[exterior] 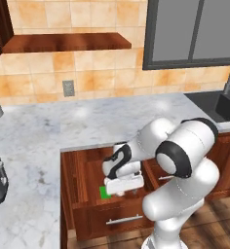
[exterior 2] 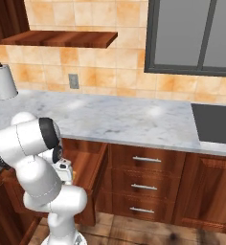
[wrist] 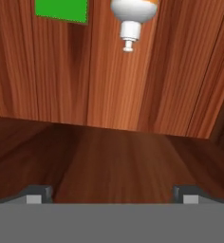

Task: Restock the sink supplies by placing the sponge and soap dispenser on the counter and next to the sink. Make sure the soap dispenser is upright.

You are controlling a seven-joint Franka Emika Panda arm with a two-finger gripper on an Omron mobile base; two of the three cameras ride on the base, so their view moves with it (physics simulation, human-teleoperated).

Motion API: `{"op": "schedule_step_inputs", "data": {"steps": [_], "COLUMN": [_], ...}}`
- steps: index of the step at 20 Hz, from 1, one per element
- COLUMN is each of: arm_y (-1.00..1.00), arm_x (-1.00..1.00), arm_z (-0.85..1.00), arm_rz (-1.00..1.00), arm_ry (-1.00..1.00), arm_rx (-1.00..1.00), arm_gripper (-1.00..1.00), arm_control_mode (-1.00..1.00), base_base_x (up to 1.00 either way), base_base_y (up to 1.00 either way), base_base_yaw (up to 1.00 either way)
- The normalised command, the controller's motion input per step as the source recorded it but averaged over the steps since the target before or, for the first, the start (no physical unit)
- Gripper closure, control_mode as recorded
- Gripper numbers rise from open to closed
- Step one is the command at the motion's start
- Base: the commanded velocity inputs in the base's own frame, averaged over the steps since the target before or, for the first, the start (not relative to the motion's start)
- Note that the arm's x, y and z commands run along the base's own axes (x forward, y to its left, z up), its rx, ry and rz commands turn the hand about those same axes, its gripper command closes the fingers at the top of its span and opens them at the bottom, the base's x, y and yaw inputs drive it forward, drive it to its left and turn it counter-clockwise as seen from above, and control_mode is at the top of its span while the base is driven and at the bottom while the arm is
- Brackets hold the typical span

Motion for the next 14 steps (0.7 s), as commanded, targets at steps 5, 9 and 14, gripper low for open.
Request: {"op": "schedule_step_inputs", "data": {"steps": [5, 9, 14], "arm_y": [0.00, -0.03, 0.00], "arm_x": [0.56, 0.46, 0.54], "arm_z": [0.00, -0.02, -0.08], "arm_rz": [0.00, 0.00, -0.02], "arm_ry": [-0.01, 0.01, 0.02], "arm_rx": [0.01, 0.00, 0.00], "arm_gripper": [-1.00, -1.00, -1.00], "arm_control_mode": [-1.00, -1.00, -1.00], "base_base_x": [0.00, 0.00, 0.00], "base_base_y": [0.00, 0.00, 0.00], "base_base_yaw": [0.00, 0.00, 0.00]}}
